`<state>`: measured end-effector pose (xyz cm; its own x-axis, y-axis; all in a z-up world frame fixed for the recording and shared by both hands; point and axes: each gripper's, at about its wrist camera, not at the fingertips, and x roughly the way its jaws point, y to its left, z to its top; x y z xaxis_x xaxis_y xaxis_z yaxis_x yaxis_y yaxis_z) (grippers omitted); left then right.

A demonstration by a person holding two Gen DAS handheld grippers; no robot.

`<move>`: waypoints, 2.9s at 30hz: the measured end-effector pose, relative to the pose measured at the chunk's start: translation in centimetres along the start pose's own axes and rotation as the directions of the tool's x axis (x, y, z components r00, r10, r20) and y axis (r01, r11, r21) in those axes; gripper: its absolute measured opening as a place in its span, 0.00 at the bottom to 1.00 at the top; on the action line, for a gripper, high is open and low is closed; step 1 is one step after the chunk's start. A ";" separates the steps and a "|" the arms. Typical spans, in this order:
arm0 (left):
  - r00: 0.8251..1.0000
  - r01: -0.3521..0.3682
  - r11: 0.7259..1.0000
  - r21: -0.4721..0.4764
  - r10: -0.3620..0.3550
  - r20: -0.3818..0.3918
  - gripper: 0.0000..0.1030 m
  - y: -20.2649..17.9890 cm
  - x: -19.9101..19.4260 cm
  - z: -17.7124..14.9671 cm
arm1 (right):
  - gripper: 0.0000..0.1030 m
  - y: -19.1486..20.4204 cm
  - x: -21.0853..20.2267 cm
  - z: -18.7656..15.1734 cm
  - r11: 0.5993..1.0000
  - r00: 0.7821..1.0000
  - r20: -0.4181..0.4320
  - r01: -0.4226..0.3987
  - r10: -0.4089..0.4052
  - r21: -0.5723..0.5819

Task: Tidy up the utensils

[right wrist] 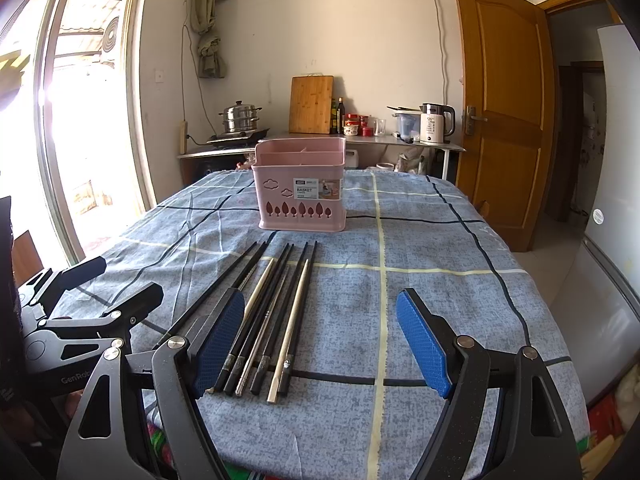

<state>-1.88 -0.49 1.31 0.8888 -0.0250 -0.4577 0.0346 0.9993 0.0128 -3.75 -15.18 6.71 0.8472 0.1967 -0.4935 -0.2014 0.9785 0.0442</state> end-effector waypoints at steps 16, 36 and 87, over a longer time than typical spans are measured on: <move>0.996 0.069 0.998 -0.014 -0.070 -0.059 0.92 1.1 2.3 0.7 | 0.76 -0.3 1.5 0.4 1.000 0.999 -0.030 -0.015 0.015 0.003; 0.931 0.079 0.996 -0.043 -0.089 -0.355 0.64 3.8 15.3 3.9 | 0.69 -0.7 13.2 4.6 0.999 0.974 -0.225 -0.020 0.011 -0.038; 0.912 0.188 0.981 -0.057 -0.196 -0.360 0.04 3.1 16.4 14.3 | 0.05 -2.3 17.4 12.6 0.989 0.934 -0.328 -0.123 0.144 0.086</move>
<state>19.37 1.78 6.59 0.6397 -0.2088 -0.7397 0.1748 0.9767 -0.1245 17.60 -13.20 8.97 0.6005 0.3046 -0.7393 -0.2608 0.9487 0.1790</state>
